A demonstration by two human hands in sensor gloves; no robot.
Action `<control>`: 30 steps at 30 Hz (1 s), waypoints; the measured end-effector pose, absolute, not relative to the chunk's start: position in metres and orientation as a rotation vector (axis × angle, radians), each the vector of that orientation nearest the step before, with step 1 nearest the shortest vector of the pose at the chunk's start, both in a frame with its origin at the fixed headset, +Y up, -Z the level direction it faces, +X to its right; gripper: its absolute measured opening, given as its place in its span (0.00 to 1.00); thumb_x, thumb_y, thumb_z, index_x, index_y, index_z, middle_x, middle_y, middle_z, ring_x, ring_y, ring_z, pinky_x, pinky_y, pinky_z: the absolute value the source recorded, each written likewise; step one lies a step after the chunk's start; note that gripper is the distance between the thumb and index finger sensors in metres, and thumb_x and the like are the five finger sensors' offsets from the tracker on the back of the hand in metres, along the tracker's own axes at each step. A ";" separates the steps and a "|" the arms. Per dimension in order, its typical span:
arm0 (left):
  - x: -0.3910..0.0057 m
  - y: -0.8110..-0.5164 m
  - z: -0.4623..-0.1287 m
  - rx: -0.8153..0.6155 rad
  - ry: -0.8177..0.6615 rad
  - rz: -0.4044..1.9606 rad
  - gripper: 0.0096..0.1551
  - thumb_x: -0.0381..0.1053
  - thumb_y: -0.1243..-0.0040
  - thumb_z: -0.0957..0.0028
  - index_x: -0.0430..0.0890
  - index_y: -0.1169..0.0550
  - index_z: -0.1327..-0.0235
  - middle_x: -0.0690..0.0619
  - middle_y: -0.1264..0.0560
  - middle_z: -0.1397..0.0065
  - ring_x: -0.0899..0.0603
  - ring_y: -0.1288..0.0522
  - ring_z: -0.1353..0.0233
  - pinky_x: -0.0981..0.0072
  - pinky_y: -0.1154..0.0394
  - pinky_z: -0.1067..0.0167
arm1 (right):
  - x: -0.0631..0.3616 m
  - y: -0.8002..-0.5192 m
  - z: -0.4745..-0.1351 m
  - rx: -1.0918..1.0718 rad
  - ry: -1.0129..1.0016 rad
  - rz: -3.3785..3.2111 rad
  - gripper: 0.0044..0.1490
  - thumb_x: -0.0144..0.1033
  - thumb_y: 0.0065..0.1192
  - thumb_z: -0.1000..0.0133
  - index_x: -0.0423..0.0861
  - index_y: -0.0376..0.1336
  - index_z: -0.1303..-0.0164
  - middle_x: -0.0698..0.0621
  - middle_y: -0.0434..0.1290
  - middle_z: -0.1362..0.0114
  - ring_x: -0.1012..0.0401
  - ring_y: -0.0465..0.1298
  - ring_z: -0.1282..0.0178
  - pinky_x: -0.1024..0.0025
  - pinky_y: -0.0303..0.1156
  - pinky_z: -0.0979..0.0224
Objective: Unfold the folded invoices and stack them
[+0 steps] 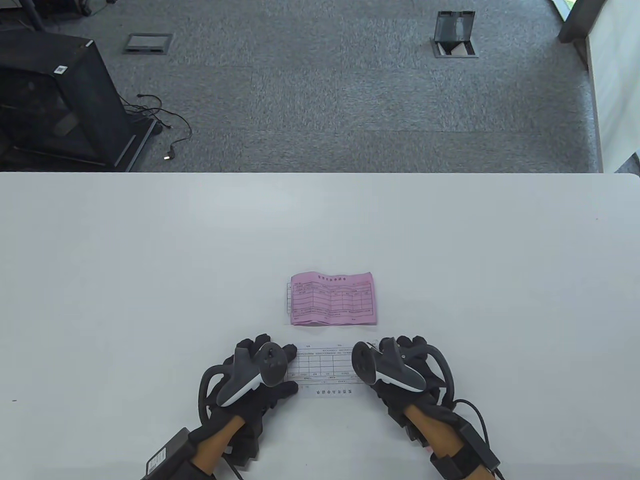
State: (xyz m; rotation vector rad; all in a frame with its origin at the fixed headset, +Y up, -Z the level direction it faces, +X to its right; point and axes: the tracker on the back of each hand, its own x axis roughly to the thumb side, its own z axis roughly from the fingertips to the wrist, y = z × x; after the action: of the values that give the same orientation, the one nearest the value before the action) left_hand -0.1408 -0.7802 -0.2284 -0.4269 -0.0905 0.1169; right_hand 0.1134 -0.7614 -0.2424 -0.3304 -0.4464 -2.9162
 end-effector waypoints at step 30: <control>-0.140 -0.781 -0.229 -0.431 -0.104 0.117 0.45 0.67 0.41 0.51 0.69 0.45 0.20 0.47 0.58 0.11 0.33 0.60 0.16 0.38 0.52 0.22 | 0.019 -0.767 -0.233 -0.557 -0.306 -2.933 0.37 0.54 0.57 0.46 0.64 0.54 0.24 0.44 0.60 0.21 0.43 0.61 0.25 0.30 0.49 0.24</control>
State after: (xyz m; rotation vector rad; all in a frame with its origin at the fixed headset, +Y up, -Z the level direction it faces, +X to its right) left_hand -0.1405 -0.7811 -0.2293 -0.4314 -0.1043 0.1174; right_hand 0.0188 -0.7674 -0.2333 -0.5573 -0.3064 -2.9333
